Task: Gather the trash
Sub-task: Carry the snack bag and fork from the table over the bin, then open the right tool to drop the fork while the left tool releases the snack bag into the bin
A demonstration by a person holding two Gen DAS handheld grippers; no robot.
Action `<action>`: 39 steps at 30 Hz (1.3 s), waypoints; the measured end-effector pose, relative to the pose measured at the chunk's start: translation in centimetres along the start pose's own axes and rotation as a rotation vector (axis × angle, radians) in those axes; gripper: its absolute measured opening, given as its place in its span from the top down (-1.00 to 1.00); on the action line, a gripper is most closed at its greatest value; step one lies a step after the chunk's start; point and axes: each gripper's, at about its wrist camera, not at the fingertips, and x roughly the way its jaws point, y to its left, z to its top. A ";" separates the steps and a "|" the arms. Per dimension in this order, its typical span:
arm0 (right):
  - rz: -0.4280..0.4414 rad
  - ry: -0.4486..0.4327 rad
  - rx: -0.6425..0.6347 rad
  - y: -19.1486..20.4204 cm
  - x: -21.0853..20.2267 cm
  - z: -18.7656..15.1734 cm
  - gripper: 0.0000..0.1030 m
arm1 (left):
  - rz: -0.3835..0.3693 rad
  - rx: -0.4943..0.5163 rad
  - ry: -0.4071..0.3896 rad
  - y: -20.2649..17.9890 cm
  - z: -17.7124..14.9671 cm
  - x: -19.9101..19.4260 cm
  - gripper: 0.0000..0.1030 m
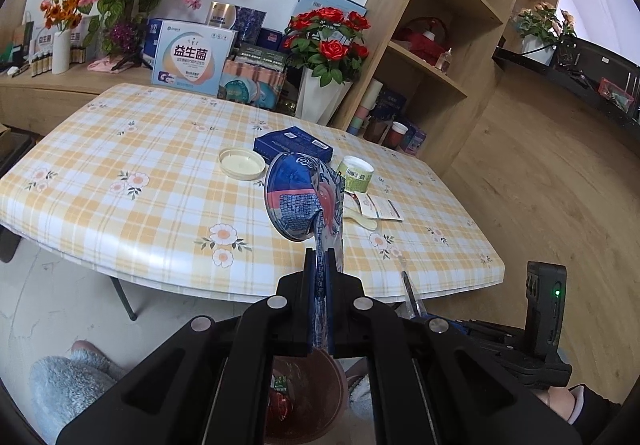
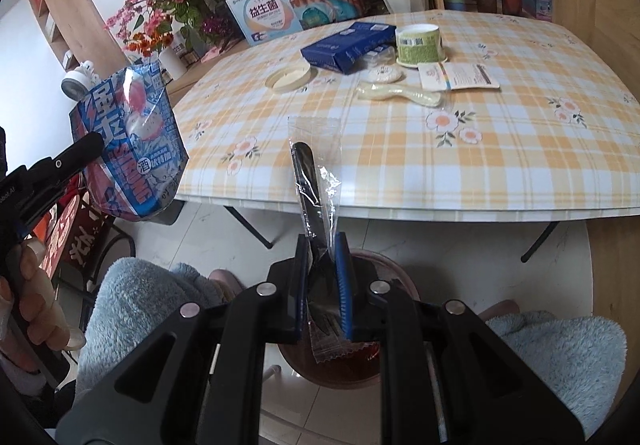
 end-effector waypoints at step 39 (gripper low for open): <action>-0.254 -0.261 0.091 -4.1 -3.6 1.9 -0.89 | 0.005 0.022 0.103 -0.9 -1.9 3.2 0.92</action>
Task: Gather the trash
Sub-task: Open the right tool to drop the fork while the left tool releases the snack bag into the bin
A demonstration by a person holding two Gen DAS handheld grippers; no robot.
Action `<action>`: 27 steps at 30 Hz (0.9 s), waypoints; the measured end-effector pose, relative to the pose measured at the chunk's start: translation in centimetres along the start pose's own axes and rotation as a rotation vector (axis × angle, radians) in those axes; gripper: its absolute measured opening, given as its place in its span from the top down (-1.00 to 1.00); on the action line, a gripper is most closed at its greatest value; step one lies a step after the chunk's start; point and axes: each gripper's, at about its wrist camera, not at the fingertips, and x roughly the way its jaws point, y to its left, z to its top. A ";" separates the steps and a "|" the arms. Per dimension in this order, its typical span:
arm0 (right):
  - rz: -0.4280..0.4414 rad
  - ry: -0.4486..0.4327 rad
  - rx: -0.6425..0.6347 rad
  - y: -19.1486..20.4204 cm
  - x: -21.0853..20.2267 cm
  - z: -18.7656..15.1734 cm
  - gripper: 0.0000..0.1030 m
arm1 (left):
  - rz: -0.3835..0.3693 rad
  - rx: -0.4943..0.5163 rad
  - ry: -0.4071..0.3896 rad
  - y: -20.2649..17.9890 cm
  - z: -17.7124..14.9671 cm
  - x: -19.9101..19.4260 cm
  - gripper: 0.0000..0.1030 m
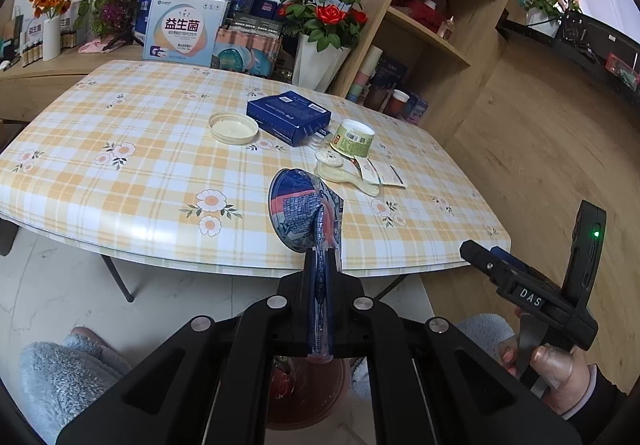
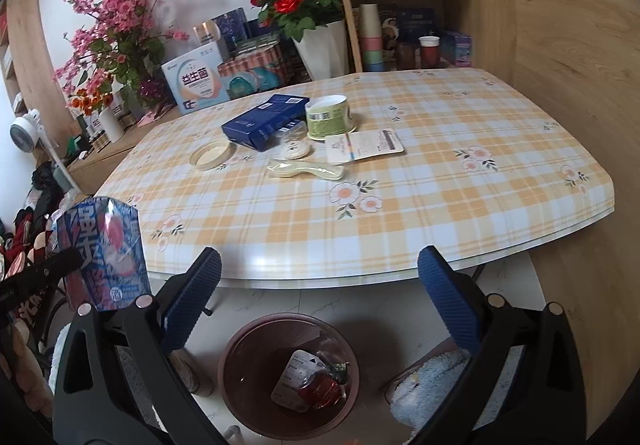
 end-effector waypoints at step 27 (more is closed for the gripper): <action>-0.022 0.030 0.050 -1.7 1.0 -0.8 -0.89 | 0.025 -0.014 0.029 0.0 -0.8 1.8 -0.18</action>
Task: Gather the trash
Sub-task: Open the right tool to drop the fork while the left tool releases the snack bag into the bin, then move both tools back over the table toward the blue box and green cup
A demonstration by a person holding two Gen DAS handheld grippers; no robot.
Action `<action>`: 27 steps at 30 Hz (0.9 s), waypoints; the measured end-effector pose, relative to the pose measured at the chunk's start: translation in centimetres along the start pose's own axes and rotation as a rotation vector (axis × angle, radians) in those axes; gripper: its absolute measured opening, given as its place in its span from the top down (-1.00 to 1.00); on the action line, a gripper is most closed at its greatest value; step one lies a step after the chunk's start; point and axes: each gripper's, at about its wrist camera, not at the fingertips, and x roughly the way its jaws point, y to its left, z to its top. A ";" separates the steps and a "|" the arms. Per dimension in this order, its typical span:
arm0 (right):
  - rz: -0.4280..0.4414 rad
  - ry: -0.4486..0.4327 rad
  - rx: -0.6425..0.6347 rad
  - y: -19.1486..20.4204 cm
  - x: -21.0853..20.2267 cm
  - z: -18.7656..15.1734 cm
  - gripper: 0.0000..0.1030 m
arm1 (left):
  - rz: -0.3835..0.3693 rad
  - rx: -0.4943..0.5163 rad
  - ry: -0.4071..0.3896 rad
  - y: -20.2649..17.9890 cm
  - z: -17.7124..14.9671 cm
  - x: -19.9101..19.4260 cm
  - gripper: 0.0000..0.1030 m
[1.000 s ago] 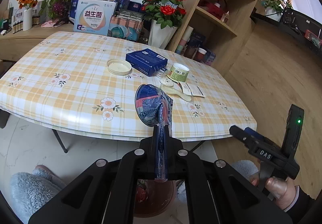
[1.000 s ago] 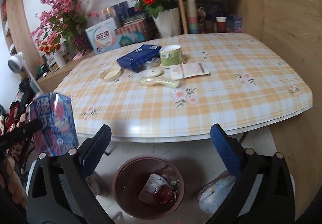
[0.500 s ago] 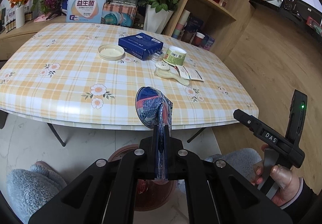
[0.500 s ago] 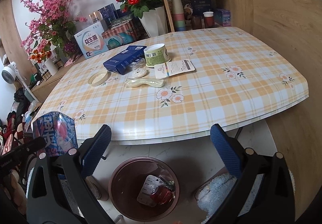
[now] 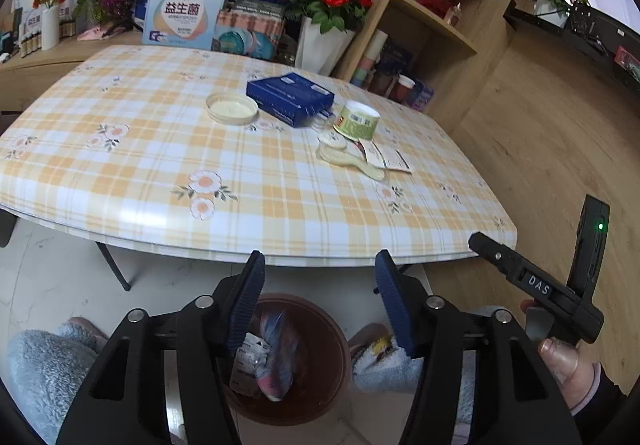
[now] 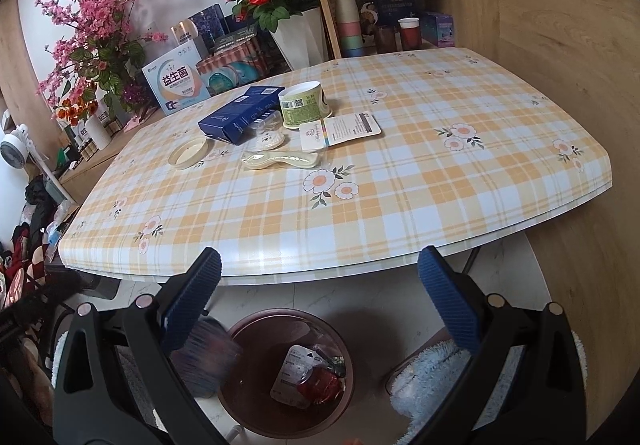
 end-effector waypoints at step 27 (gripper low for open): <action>-0.035 0.022 -0.045 0.0 1.1 -0.3 -0.89 | 0.253 0.032 -0.116 2.7 1.4 -1.4 -0.88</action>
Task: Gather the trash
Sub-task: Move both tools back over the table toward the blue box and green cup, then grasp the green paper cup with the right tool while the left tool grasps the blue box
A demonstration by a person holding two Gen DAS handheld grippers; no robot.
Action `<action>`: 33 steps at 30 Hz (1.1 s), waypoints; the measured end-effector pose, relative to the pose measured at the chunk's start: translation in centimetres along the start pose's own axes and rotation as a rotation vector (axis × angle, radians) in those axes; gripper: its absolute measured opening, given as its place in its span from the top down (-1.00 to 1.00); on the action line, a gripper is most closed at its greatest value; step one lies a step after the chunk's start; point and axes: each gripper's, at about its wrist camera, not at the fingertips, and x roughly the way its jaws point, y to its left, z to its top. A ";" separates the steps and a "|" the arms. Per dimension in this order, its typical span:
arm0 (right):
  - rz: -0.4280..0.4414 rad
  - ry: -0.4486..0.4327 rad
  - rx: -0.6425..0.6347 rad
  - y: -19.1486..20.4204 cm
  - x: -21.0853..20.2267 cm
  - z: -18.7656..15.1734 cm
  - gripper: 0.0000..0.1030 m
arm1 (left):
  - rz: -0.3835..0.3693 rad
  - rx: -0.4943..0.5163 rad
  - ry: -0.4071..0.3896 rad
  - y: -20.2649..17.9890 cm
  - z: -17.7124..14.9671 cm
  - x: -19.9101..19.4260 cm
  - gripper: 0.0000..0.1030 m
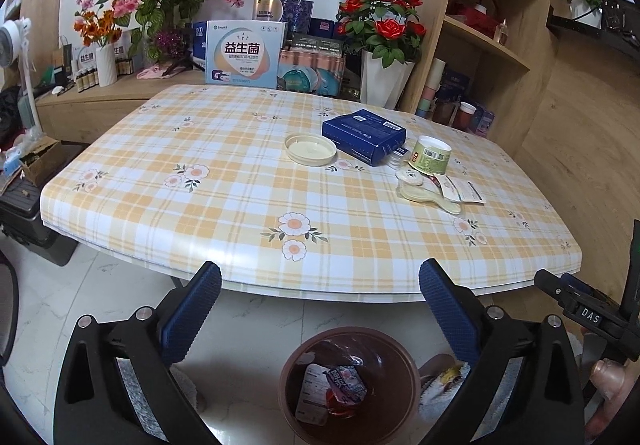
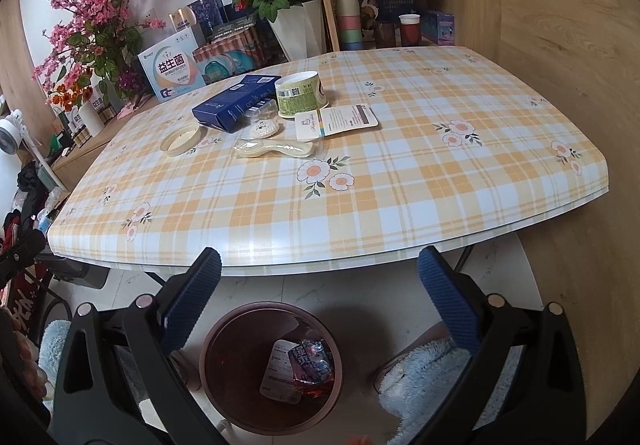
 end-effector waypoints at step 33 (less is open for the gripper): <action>0.045 0.064 -0.291 2.8 20.2 19.5 -0.88 | -0.026 0.175 -0.014 -1.4 11.7 17.1 -0.88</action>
